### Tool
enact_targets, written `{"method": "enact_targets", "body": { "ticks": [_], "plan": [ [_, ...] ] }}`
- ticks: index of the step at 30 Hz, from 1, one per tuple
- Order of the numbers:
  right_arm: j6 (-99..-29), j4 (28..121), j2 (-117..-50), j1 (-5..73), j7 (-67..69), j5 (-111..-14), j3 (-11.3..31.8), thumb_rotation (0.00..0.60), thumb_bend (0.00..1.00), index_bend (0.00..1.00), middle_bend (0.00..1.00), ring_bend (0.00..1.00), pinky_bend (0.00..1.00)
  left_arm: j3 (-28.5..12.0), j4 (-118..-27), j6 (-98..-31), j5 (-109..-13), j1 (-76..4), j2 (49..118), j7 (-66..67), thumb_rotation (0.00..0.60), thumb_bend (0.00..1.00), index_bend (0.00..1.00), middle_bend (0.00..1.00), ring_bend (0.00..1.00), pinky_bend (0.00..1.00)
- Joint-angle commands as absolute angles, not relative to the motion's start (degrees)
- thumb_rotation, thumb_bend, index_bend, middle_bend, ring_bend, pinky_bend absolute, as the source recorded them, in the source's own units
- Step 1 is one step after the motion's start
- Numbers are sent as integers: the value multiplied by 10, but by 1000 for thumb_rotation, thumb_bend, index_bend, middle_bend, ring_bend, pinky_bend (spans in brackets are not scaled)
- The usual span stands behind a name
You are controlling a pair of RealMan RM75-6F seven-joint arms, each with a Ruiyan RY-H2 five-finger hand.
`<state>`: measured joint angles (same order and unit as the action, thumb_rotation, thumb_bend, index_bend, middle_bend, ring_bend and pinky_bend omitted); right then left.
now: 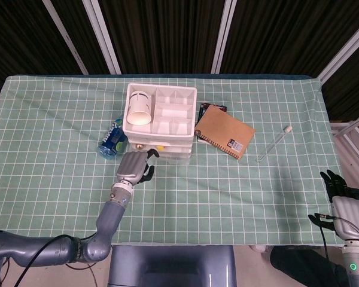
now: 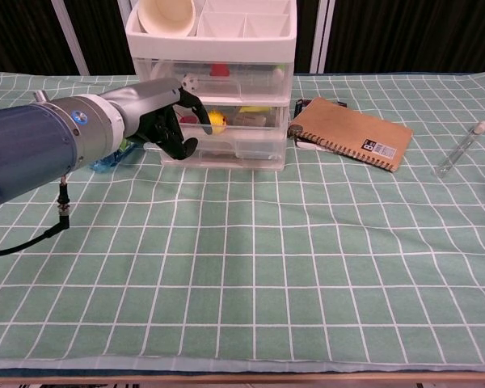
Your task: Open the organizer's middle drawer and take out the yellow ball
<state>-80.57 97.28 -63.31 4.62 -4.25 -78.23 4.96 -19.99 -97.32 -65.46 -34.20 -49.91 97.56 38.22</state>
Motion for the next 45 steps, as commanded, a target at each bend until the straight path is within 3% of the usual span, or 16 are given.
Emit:
{"method": "enact_targets", "body": {
  "ticks": [1, 36, 39, 45],
  "plan": [
    [-806, 974, -633, 46, -42, -782, 49, 600, 65, 0, 0, 0, 228, -195, -988, -654, -338, -497, 964, 381, 600, 526, 351, 1000, 1000, 1000],
    [-808, 976, -634, 45, -42, -779, 51, 600, 67, 0, 0, 0, 228, -145, -1151, -641, -270, -501, 844, 377, 600, 525, 355, 1000, 1000, 1000],
    [-809, 976, -633, 45, -40, -779, 52, 600, 67, 0, 0, 0, 228, -144, -1158, -644, -268, -503, 836, 375, 600, 483, 346, 1000, 1000, 1000],
    [-809, 976, -633, 45, -41, -780, 52, 600, 67, 0, 0, 0, 228, -143, -1168, -649, -269, -507, 817, 371, 600, 254, 280, 1000, 1000, 1000]
  ]
}}
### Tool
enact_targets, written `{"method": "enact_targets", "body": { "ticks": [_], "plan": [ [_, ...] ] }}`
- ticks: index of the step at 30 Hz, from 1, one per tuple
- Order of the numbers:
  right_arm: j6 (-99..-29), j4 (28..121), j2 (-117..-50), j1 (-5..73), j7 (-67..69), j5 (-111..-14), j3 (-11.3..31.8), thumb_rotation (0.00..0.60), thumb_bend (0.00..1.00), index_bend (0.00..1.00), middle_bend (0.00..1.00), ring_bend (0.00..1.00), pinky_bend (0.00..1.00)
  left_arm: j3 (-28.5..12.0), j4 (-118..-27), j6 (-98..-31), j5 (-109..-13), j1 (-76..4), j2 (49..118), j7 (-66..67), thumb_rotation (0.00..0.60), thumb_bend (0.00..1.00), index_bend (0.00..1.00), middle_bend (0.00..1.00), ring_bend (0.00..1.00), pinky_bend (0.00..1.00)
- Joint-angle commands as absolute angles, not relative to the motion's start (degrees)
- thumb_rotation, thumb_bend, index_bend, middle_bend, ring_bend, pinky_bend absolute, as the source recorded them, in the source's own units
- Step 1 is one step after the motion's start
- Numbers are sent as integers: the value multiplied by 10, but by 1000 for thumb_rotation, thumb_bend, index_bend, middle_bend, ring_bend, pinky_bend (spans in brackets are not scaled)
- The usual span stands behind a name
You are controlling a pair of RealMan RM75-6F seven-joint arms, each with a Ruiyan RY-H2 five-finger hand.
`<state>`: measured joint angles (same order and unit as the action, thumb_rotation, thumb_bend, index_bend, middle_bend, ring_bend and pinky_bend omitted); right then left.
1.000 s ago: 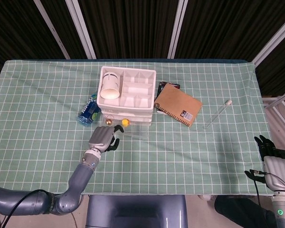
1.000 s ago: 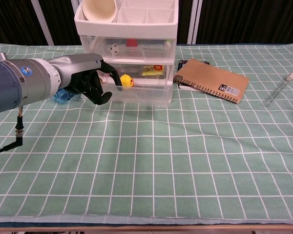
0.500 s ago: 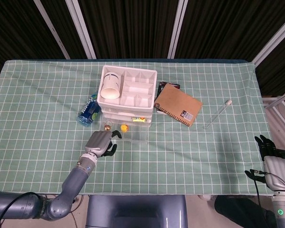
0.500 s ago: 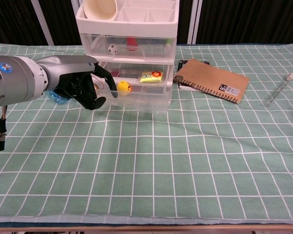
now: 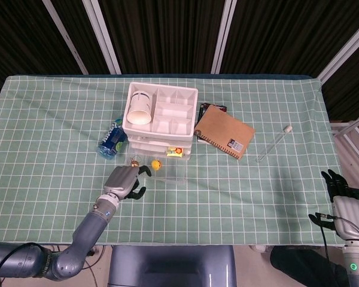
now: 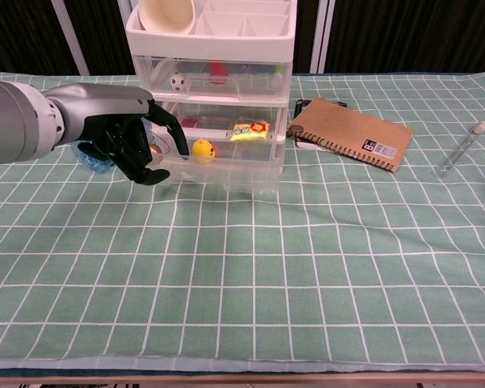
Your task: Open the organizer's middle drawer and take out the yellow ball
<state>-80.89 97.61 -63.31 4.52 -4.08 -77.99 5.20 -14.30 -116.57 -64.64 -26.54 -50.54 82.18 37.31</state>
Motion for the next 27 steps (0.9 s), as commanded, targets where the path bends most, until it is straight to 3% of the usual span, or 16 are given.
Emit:
{"method": "enact_targets", "body": {
  "ticks": [1, 5, 12, 19, 27],
  "plan": [
    [-809, 976, -633, 45, -41, -780, 52, 600, 67, 0, 0, 0, 228, -143, -1168, -649, -272, -507, 815, 370, 600, 233, 277, 1000, 1000, 1000],
    [-809, 976, -634, 45, -41, -780, 52, 600, 67, 0, 0, 0, 227, -145, -1175, -644, -286, -513, 803, 368, 600, 216, 275, 1000, 1000, 1000],
    [-808, 976, -633, 45, -41, -780, 51, 600, 67, 0, 0, 0, 227, -152, -1160, -556, -319, -553, 750, 382, 600, 222, 281, 1000, 1000, 1000],
    [-806, 977, -633, 46, -39, -778, 52, 600, 67, 0, 0, 0, 227, -119, -1074, -483, -374, -625, 724, 471, 600, 237, 316, 1000, 1000, 1000],
    [-804, 977, -633, 46, -37, -775, 53, 600, 67, 0, 0, 0, 227, -99, -1003, -431, -368, -669, 746, 470, 600, 237, 346, 1000, 1000, 1000]
  ]
}}
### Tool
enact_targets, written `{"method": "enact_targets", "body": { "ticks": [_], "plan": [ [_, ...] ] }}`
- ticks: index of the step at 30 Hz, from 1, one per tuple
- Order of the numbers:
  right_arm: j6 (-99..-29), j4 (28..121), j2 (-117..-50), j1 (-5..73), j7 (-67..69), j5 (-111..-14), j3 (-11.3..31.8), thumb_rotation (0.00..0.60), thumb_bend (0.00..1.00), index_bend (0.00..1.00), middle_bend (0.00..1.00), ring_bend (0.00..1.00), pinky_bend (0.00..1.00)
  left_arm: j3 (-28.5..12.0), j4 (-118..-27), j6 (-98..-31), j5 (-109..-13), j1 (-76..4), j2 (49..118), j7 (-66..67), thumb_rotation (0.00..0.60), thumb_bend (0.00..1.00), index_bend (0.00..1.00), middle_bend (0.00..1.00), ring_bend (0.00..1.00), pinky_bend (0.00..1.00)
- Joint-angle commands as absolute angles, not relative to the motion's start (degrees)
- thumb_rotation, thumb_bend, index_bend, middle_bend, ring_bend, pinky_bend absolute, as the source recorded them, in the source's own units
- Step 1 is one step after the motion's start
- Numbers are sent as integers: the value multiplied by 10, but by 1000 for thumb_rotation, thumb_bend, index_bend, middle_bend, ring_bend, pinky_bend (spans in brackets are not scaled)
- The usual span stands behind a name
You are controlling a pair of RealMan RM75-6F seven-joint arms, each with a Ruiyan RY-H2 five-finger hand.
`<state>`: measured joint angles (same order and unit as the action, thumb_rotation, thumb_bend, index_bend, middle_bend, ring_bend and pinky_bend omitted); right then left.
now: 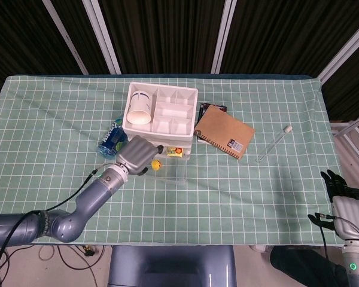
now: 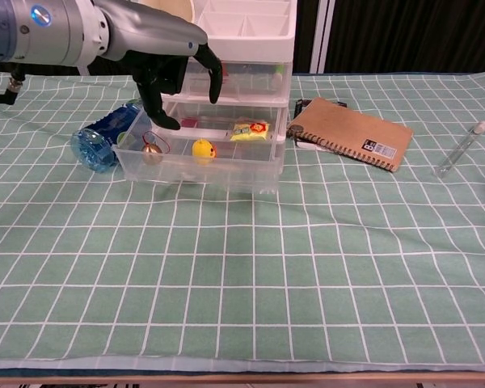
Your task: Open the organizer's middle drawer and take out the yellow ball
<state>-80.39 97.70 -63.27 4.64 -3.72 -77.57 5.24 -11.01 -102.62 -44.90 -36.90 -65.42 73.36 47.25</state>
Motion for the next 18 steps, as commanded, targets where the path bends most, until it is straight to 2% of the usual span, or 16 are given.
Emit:
{"method": "enact_targets", "body": {
  "ticks": [1, 10, 18],
  "plan": [
    [-803, 977, -632, 47, -37, -775, 53, 600, 67, 0, 0, 0, 227, -96, -996, -427, -369, -672, 751, 468, 600, 237, 352, 1000, 1000, 1000],
    [-803, 975, -632, 47, -34, -772, 55, 600, 67, 0, 0, 0, 227, -69, -944, -402, -378, -695, 794, 451, 600, 238, 380, 1000, 1000, 1000],
    [-803, 976, -632, 47, -32, -771, 55, 600, 67, 0, 0, 0, 227, -52, -925, -411, -383, -709, 803, 448, 600, 243, 394, 1000, 1000, 1000]
  ]
}}
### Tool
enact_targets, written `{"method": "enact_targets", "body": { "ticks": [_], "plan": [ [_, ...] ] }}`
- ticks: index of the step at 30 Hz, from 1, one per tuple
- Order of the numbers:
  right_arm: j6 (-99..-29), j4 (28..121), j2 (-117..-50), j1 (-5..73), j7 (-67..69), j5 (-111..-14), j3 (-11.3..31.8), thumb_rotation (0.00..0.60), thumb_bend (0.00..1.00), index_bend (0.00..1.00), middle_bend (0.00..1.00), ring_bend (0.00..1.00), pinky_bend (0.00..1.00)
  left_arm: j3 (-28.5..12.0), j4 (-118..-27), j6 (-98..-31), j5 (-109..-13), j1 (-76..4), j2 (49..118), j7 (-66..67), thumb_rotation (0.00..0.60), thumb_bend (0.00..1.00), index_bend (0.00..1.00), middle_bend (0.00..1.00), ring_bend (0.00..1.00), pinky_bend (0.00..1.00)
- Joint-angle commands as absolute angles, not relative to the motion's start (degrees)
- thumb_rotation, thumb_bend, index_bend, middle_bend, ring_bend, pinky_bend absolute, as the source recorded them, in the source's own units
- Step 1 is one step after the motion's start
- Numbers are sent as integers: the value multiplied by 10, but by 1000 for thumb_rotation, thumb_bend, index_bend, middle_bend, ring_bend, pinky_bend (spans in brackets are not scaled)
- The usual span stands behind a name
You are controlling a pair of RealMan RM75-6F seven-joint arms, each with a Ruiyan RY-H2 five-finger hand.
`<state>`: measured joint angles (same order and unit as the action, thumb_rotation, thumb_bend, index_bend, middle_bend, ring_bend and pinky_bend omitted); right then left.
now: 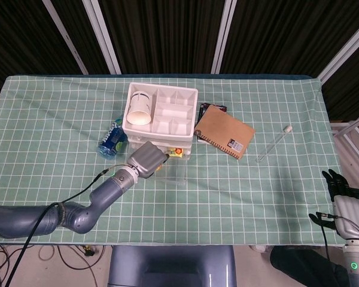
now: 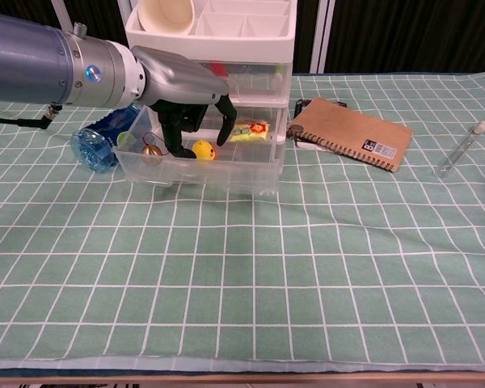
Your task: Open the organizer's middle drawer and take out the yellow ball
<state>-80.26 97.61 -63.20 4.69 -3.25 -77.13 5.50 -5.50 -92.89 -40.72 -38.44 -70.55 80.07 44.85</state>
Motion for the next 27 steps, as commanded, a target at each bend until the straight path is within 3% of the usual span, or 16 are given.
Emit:
{"method": "enact_targets", "body": {
  "ticks": [1, 27],
  "plan": [
    [-802, 976, -632, 47, -32, -771, 55, 600, 67, 0, 0, 0, 228, -51, -923, -412, -383, -710, 804, 447, 600, 243, 394, 1000, 1000, 1000],
    [-802, 977, -632, 47, -28, -766, 58, 600, 86, 0, 0, 0, 227, -8, -900, -420, -327, -756, 822, 455, 600, 244, 419, 1000, 1000, 1000]
  ]
}}
